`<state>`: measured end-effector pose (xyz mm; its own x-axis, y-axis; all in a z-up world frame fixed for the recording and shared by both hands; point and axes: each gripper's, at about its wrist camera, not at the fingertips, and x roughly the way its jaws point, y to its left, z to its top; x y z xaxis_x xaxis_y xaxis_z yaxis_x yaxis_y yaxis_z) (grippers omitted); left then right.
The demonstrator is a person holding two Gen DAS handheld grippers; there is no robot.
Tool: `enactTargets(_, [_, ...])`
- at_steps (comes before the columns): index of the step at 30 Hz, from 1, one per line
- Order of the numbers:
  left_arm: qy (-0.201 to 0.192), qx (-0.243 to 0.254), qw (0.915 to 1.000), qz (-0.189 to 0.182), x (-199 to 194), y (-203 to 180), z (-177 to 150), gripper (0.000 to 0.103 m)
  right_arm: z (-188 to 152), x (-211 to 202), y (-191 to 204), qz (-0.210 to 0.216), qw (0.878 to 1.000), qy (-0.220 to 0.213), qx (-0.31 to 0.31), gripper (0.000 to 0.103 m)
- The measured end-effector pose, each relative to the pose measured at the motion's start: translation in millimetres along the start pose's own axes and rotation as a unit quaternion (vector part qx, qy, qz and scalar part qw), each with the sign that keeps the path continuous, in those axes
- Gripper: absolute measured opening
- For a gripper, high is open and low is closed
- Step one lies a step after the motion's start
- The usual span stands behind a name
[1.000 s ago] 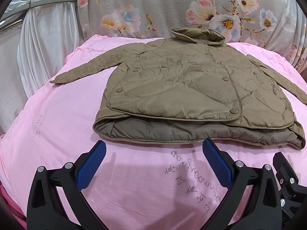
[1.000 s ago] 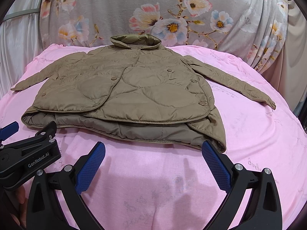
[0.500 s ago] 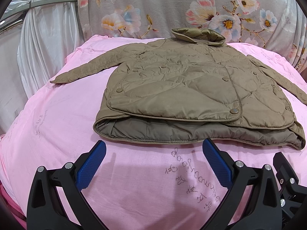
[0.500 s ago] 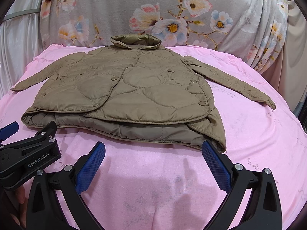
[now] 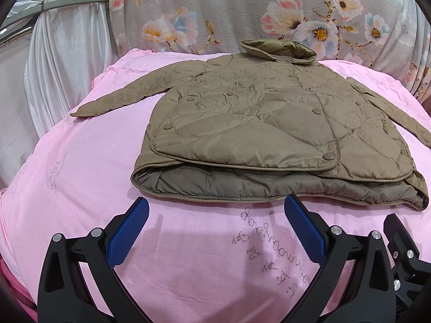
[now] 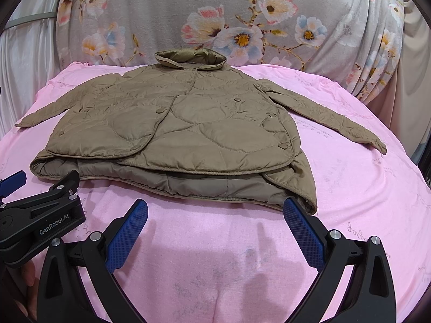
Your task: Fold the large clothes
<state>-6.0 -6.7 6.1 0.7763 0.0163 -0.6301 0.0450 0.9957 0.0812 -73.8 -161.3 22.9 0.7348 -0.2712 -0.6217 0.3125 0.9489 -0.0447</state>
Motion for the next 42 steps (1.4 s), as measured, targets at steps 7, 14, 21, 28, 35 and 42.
enactTargets(7, [0.000, 0.000, 1.0000, 0.000, 0.0, -0.1, -0.2, 0.098, 0.0, -0.5, 0.7, 0.000, 1.000, 0.000, 0.000, 0.098])
enactTargets(14, [-0.001, 0.000, 1.0000, 0.000, 0.0, 0.0, -0.1, 0.098, 0.1, -0.5, 0.9, 0.000, 1.000, 0.000, 0.000, 0.098])
enactTargets(21, [-0.001, 0.000, 1.0000, 0.000, 0.0, 0.0, -0.2, 0.098, -0.3, -0.3, 0.5, -0.001, 1.000, 0.000, 0.000, 0.098])
enactTargets(28, [-0.001, 0.000, 1.0000, 0.000, 0.1, 0.1, -0.4, 0.098, -0.9, 0.1, 1.3, -0.001, 1.000, 0.000, 0.000, 0.098])
enactTargets(35, [0.010, -0.015, 0.9997, -0.019, 1.9, 7.2, 2.7, 0.098, 7.7, 5.5, -16.6, 0.029, 0.999, 0.022, 0.029, 0.098])
enactTargets(42, [0.003, -0.019, 0.9980, -0.061, -5.9, 28.6, 18.2, 0.098, 44.9, 20.6, -100.9, -0.023, 0.997, 0.003, 0.070, 0.098])
